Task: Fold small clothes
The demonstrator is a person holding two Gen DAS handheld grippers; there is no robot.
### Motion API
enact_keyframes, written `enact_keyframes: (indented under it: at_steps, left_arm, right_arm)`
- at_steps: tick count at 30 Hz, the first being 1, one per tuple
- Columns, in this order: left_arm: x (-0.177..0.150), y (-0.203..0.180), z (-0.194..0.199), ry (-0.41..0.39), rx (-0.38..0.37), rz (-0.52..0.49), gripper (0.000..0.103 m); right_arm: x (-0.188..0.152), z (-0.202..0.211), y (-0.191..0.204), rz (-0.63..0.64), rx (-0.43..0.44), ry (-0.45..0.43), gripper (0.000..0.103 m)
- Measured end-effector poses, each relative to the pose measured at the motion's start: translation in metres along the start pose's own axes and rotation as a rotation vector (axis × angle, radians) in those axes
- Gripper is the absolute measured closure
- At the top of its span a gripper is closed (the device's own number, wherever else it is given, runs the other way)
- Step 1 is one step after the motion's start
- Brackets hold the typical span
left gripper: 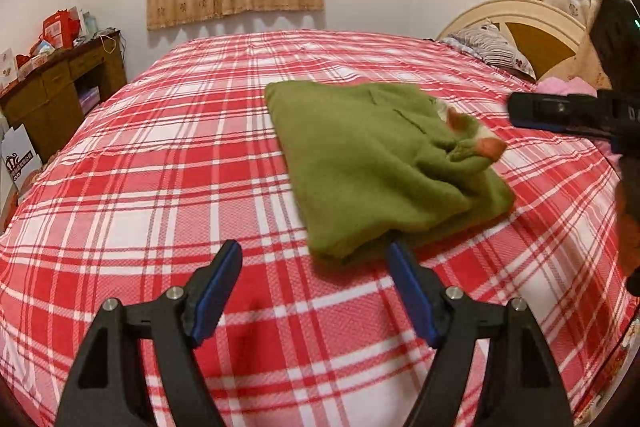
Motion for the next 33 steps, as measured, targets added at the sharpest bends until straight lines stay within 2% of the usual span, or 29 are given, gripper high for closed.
enact_keyframes:
  at_steps: [2,4,6,8,10,12,14,16,17,18,20,22,25,28,30,31,32,33]
  left_arm:
    - [0.000,0.000,0.005,-0.013,0.006,-0.006,0.025]
    - [0.001,0.003,0.007,-0.016,0.011,-0.011,0.025]
    - [0.001,0.008,0.007,-0.016,0.015,-0.007,0.025]
    - [0.003,0.015,0.007,-0.016,0.022,0.000,0.025]
    - [0.003,0.022,0.005,-0.006,0.031,0.015,0.025]
    - [0.002,0.029,0.002,0.009,0.033,0.038,0.025]
    - [0.002,0.034,-0.003,0.028,0.029,0.075,0.025]
    - [0.001,0.038,-0.005,0.044,0.013,0.114,0.025]
    - [0.001,0.039,-0.006,0.051,0.008,0.129,0.025]
    - [0.001,0.040,-0.008,0.058,0.005,0.137,0.025]
    - [0.001,0.040,-0.009,0.060,0.013,0.133,0.025]
    - [0.002,0.040,-0.008,0.043,0.029,0.105,0.025]
    - [0.009,0.042,-0.011,0.016,0.059,0.088,0.025]
    - [0.020,0.047,-0.014,-0.001,0.052,0.122,0.025]
    - [0.026,0.046,-0.017,-0.011,0.055,0.129,0.025]
    - [0.029,0.044,-0.019,-0.013,0.055,0.128,0.025]
    - [0.033,0.042,-0.021,-0.017,0.054,0.126,0.025]
    - [0.035,0.039,-0.021,-0.021,0.052,0.123,0.025]
  right_arm:
    - [0.001,-0.016,0.011,0.057,-0.001,0.038,0.033]
    - [-0.009,-0.040,0.011,0.080,-0.013,0.115,0.033]
    - [-0.028,-0.058,0.009,0.087,-0.020,0.190,0.048]
    - [-0.049,-0.064,-0.004,0.080,-0.083,0.248,0.076]
    - [-0.060,-0.051,-0.017,-0.037,-0.044,0.183,0.084]
    - [-0.067,-0.033,-0.031,-0.192,0.017,0.107,0.087]
    - [-0.071,-0.011,-0.042,-0.345,0.106,-0.023,0.089]
    - [-0.080,0.006,-0.053,-0.454,0.126,-0.115,0.090]
    - [-0.086,0.008,-0.058,-0.493,0.126,-0.129,0.090]
    - [-0.099,0.006,-0.062,-0.515,0.104,-0.102,0.090]
    - [-0.117,-0.003,-0.060,-0.496,0.064,-0.027,0.093]
    - [-0.123,0.002,-0.057,-0.470,0.047,-0.013,0.093]
    - [-0.105,0.021,-0.060,-0.411,-0.055,-0.013,0.089]
    - [-0.072,0.046,-0.066,-0.369,-0.092,-0.093,0.088]
    - [-0.049,0.047,-0.068,-0.338,-0.081,-0.106,0.064]
    - [-0.039,0.041,-0.068,-0.324,-0.072,-0.099,0.031]
    - [-0.032,0.034,-0.068,-0.314,-0.060,-0.104,0.019]
    - [-0.024,0.023,-0.070,-0.305,-0.037,-0.106,0.019]
Point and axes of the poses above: each gripper's, at about its wrist camera, not at the fingertips, and z roughly against the way its jaws point, y to its left, x to its top, the point moved 5 cm from there along -z, roughly the way its jaws point, and after that the axes turned 15 degrees about z, right-handed, at the moved point
